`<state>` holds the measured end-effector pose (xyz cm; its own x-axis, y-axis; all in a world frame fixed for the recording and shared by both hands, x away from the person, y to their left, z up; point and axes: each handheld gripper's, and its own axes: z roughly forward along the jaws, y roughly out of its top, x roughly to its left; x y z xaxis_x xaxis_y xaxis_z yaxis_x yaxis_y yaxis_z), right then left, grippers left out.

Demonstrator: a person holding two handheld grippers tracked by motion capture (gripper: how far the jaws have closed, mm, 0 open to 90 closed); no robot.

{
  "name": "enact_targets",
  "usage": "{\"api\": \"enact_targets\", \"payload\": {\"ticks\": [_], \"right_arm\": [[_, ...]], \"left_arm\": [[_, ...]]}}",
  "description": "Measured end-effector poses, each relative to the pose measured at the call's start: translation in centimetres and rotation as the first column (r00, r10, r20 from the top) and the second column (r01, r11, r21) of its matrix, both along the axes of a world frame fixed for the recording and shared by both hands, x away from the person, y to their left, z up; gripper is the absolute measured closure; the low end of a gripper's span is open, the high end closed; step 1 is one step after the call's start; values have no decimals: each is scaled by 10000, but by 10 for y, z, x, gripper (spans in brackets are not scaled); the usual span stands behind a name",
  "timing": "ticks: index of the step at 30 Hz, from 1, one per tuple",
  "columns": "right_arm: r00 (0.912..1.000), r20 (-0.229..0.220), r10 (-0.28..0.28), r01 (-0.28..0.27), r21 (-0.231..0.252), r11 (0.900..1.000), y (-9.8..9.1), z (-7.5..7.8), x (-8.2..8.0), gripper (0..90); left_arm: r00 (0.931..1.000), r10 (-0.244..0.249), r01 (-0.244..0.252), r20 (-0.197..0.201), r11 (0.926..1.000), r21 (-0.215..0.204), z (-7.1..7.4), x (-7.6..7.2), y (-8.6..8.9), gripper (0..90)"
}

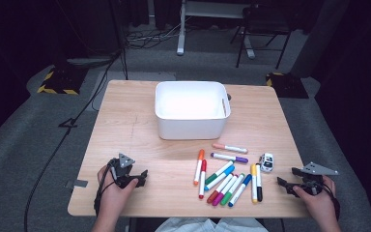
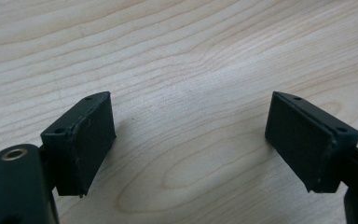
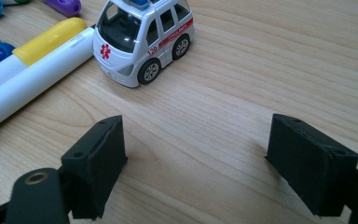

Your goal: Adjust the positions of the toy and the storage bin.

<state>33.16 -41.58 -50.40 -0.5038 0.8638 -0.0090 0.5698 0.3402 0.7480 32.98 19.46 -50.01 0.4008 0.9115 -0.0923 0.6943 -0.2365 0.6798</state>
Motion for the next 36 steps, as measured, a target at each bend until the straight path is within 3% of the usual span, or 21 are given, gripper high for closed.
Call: {"api": "enact_targets", "payload": {"ticks": [3,4,6,7,9,11,15,16,17,19,24,29,30,34,36], "right_arm": [[10000,-27,59,-59,66,10000,0,0,0,190],[10000,-60,1,1,313,9995,0,1,0,195],[10000,-53,25,-23,341,9994,-1,2,-1,200],[10000,-3,-68,68,474,9989,0,4,-3,203],[10000,5,-66,65,507,9987,0,6,-5,210],[10000,15,-39,38,533,9986,1,9,-7,224],[9999,111,0,-5,501,9987,3,13,-10,231],[9999,106,-22,16,535,9986,4,16,-13,234],[9999,147,19,-26,461,9989,4,16,-14,236],[10000,43,62,-64,501,9987,5,17,-16,238],[9999,21,154,-155,548,9984,8,20,-20,243],[9976,516,454,-474,388,9981,16,38,-19,296],[9959,697,570,-606,507,9969,24,48,-16,298],[9933,820,810,-848,438,9954,34,58,-9,297],[9916,802,1010,-1049,454,9934,44,63,-3,296]], "left_arm": [[9999,-94,97,70,9992,-385,9,1,-1,184],[9998,-122,127,136,9992,-376,13,2,-2,184],[9996,-154,164,252,9991,-401,17,2,-3,184],[9985,-219,246,503,9982,-540,30,4,-6,190],[9982,-222,255,563,9980,-572,36,5,-8,219],[9964,-307,339,787,9986,-399,55,12,-10,222],[9946,-407,451,959,9980,-438,71,22,-11,234],[9932,-447,516,1076,9968,-616,80,29,-13,234],[9932,-447,516,1076,9968,-616,80,29,-13,237],[9905,-464,635,1297,9894,-1309,92,39,-15,238],[9840,-629,874,1668,9857,-1438,105,52,-18,237],[9829,-369,640,1805,9871,-1471,115,72,-23,263],[9824,-349,632,1835,9866,-1504,117,76,-23,263],[9784,-176,505,2058,9864,-1561,123,89,-26,268],[9727,102,219,2319,9905,-1355,126,102,-28,275]]}}
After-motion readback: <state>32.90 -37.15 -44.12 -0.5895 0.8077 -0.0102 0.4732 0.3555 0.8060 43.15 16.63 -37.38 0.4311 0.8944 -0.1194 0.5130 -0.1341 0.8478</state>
